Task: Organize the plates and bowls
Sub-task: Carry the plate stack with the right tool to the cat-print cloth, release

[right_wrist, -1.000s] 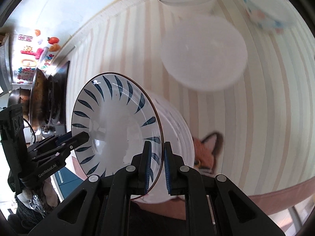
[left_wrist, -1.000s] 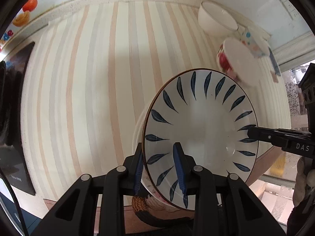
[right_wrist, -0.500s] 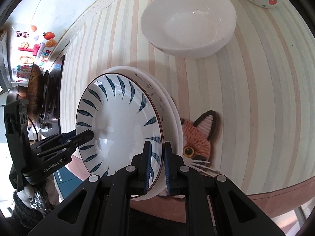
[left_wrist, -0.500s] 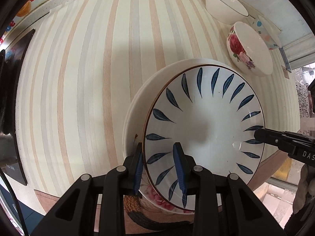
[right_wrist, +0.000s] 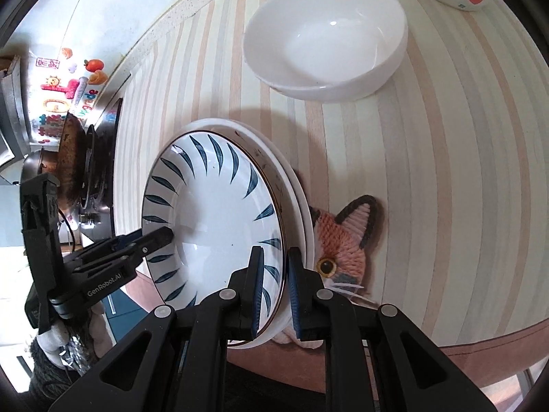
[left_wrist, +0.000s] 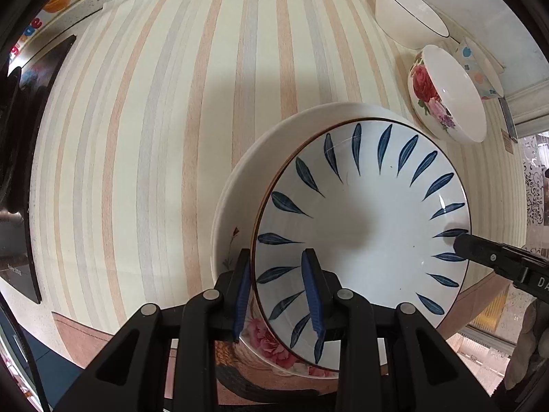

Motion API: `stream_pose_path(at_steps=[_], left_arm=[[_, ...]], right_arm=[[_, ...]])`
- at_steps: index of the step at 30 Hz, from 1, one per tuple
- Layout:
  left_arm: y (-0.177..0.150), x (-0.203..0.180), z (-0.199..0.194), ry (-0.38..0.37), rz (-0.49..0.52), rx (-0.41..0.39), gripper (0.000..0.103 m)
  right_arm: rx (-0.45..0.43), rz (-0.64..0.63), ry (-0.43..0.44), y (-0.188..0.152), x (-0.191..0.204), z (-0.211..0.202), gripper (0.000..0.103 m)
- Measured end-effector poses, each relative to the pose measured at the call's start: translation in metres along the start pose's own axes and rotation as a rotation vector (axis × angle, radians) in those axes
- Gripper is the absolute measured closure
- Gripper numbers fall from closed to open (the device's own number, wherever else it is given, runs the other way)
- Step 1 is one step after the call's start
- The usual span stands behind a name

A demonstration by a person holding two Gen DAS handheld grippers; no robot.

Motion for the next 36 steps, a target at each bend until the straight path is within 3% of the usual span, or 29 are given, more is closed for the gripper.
stream_pose_path(at_steps=[8,14,19,27,36], left_arm=[[-0.002,0.002,-0.012,0.03,-0.004,-0.028,0.077],[-0.006,-0.004,-0.061,0.054,0.014,-0.123,0.076],[-0.02,-0.014,-0.114,0.029,0.007,-0.181,0.076],[-0.038,-0.025,-0.185,-0.051,0.016,-0.258,0.076],[-0.062,-0.032,-0.224,-0.06,0.057,-0.309,0.076]], right_arm=[[-0.021,-0.02,-0.028,-0.003,0.001,-0.011,0.086],[-0.079,-0.057,-0.093,-0.01,0.009,-0.031,0.086],[-0.158,-0.087,-0.109,-0.021,0.034,-0.075,0.086],[-0.283,-0.122,-0.063,-0.06,0.085,-0.153,0.086],[-0.354,-0.14,-0.046,-0.107,0.118,-0.207,0.086]])
Point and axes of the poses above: each gripper's, at about its wrist camera, not at the fingertips, and z roughly the way its jaws point, x to its left, y to its top, the point moved 6 cm from there along z, roughly the way its jaws point, and after that the axes turned 14 degrees about -x, right-handed, at the moved point
